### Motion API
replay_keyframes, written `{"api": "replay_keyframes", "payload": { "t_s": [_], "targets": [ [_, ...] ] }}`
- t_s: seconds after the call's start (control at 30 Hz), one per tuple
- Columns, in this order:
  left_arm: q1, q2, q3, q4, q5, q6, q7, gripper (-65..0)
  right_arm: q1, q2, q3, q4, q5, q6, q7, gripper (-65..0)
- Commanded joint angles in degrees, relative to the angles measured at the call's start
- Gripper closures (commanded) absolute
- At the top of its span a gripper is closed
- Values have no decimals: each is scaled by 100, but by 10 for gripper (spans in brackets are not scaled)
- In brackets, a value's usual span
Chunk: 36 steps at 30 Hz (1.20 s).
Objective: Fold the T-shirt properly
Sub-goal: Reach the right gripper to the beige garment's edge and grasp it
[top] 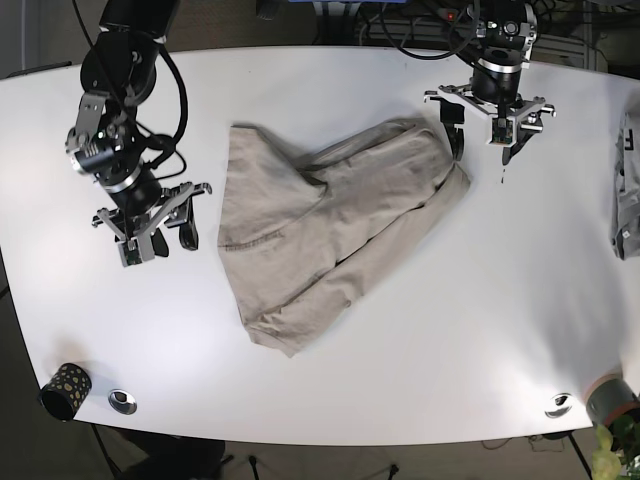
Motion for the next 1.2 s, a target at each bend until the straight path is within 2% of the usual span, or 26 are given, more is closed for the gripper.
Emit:
{"api": "replay_keyframes", "payload": {
  "t_s": [0.0,0.1,0.23,0.63,0.9,1.17],
  "targets": [
    [-5,21,2,99,-22,14,-170,-408,427,44,14,-232,109,253,-62,-282],
    [-119,21,11,99,-22,14,-170,-408,822,44,14,-742,109,420,-141,-284],
    [-189,21,11,38,-22,14,-170,-408,1306,44,14,-1524,109,517,-141,-284],
    [-198,21,11,-24,-13,14,-170,-408,2800,80,31,-4337,100,1044,-97,-284],
    [-163,21,2,-24,-13,14,-170,-408,3302,97,5,-5902,47,1053,642,-284],
    [-154,3,-15,-24,-13,14,-170,-407,3152,44,-162,-6280,65,1044,958,-284]
  ]
}}
